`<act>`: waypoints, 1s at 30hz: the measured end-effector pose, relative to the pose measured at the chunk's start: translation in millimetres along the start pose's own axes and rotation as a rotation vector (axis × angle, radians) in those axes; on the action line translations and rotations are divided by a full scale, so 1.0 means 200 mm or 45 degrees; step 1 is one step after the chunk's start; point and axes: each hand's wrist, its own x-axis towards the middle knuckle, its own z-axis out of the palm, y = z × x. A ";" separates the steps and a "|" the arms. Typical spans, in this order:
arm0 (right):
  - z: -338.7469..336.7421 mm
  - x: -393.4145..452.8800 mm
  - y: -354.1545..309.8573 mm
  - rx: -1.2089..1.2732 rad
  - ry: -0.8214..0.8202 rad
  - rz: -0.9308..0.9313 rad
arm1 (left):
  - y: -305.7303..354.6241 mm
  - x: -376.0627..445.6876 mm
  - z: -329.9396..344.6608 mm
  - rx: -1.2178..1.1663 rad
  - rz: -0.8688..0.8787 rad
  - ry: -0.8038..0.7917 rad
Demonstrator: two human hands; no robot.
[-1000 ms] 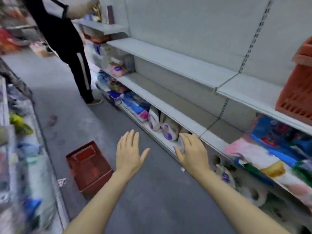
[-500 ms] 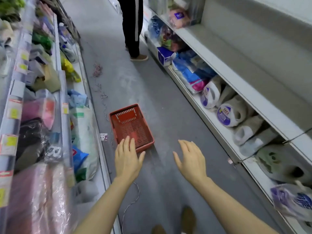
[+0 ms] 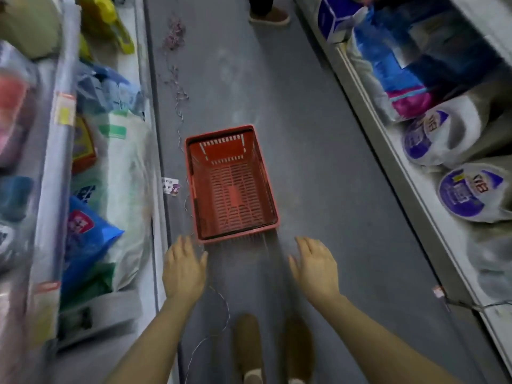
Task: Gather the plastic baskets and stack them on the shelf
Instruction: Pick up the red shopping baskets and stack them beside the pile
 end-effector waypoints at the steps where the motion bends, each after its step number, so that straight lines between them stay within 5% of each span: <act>1: 0.10 0.05 0.02 -0.010 -0.013 -0.012 | -0.02 0.07 0.08 -0.043 -0.044 -0.021; 11: 0.96 0.57 0.20 0.094 -0.020 0.037 | -0.05 0.63 0.74 -0.662 -0.262 -0.043; 18: 1.13 0.70 0.19 0.628 -0.049 0.375 | -0.16 0.79 0.86 -1.322 -0.402 -0.062; 23: 1.01 0.71 0.12 0.864 0.125 0.697 | -0.08 0.77 0.69 -1.602 -0.521 -0.094; 30: 0.40 0.55 0.09 0.970 0.308 0.805 | 0.16 0.53 0.24 -1.736 -0.395 -0.092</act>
